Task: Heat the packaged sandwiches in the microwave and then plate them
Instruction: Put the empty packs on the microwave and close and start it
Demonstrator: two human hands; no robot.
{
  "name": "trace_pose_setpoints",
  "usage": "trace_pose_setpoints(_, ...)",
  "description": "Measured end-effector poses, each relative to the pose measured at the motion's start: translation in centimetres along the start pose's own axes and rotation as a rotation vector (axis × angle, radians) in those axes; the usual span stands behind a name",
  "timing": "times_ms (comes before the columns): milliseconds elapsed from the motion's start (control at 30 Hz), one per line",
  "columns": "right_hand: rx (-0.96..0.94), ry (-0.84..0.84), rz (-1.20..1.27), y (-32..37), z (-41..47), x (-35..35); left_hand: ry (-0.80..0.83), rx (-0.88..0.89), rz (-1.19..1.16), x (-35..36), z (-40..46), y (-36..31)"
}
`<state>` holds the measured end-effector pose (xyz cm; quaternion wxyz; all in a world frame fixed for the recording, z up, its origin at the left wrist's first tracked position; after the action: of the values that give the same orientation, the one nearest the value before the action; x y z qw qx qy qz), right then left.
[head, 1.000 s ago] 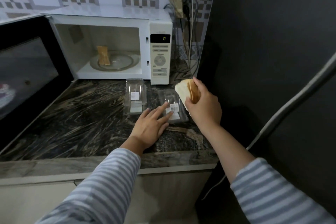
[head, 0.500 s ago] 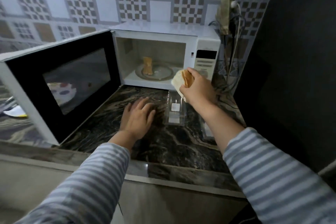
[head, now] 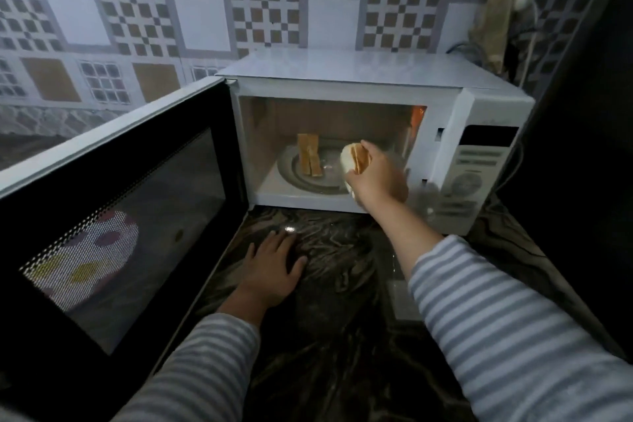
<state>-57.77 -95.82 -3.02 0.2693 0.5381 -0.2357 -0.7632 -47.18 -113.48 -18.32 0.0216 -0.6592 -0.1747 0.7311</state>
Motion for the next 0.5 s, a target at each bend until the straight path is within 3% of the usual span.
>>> trace_pose_setpoints(167, 0.049, -0.038, -0.111, 0.4, 4.0, 3.5, -0.072, 0.027, 0.085, 0.9, 1.2, 0.7)
trace_pose_setpoints(333, 0.21, -0.042, 0.057, -1.1, 7.4, 7.5, -0.116, 0.032, 0.068, 0.6, 1.5, 0.8)
trace_pose_setpoints(500, -0.011, -0.023, -0.033, 0.9, 7.9, 9.5, -0.138, 0.041, 0.04, 0.3, 1.3, 0.7)
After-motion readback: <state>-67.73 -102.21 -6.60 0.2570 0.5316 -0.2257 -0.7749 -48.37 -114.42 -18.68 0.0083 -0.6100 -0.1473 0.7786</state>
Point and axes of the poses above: each hand's wrist, its own z-axis towards the middle knuckle, its own x-axis out of the palm, y = z × x, the point moved 10 cm from there along z, towards the middle knuckle, and after that the axes turned 5 degrees about -y, right-handed, at the moved point
